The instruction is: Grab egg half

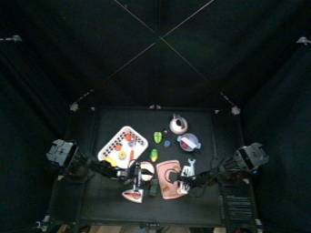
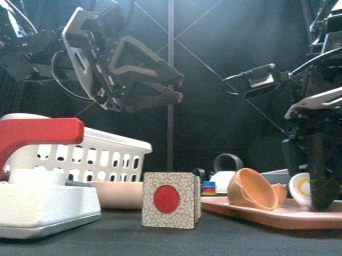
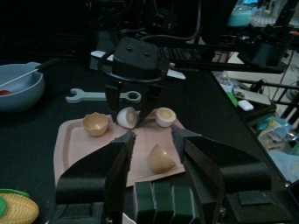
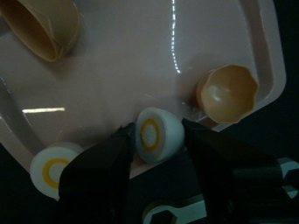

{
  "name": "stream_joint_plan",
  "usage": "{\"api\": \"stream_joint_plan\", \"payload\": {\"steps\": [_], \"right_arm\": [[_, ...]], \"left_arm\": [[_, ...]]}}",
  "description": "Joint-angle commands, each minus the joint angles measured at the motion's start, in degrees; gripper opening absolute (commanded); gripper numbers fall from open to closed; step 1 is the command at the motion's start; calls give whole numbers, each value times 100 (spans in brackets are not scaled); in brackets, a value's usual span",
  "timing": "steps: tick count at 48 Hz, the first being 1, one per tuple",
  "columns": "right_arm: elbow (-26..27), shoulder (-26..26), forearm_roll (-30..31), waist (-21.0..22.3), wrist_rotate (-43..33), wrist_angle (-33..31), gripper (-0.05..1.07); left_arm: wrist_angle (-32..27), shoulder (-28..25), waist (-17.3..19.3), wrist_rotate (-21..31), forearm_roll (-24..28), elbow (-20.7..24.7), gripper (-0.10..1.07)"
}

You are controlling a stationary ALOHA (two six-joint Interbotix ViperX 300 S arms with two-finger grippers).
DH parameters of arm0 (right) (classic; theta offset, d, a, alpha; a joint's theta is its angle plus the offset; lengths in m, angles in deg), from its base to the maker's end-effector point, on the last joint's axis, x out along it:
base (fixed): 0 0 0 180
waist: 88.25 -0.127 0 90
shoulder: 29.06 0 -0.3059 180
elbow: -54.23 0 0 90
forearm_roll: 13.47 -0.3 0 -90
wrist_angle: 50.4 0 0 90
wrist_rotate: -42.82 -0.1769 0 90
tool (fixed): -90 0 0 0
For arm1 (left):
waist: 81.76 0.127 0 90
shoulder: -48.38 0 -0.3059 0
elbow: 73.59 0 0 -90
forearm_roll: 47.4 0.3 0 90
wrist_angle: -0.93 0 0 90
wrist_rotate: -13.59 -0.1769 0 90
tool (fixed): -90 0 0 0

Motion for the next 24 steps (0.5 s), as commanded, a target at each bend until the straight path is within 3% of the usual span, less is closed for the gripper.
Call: {"api": "stream_joint_plan", "payload": {"steps": [1, 24], "right_arm": [[229, -237, 132, -26, -9, -167, 76], [492, -598, 387, -53, -70, -308, 76]], "left_arm": [[44, 44, 9, -18, 0, 70, 80], [44, 53, 9, -9, 0, 62, 80]]}}
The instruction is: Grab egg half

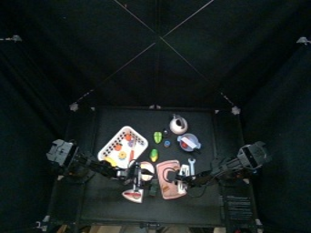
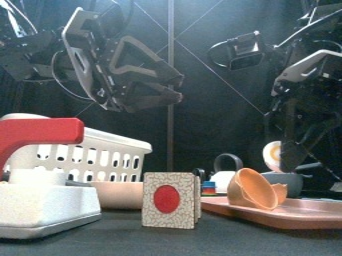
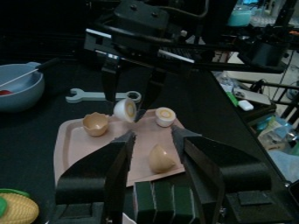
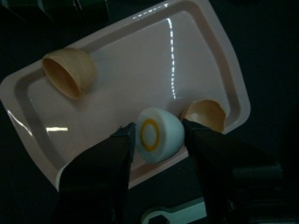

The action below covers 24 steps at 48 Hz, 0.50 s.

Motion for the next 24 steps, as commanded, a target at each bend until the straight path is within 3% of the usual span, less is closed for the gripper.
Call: {"api": "stream_joint_plan", "payload": {"steps": [1, 16, 24], "right_arm": [[132, -264, 88, -9, -18, 18, 76], [220, -483, 483, 35, -35, 26, 76], [396, -492, 1345, 35, -35, 26, 76]], "left_arm": [[62, 62, 9, -9, 0, 62, 80], [53, 88, 9, 18, -9, 53, 80], [53, 220, 44, 18, -255, 18, 80]]}}
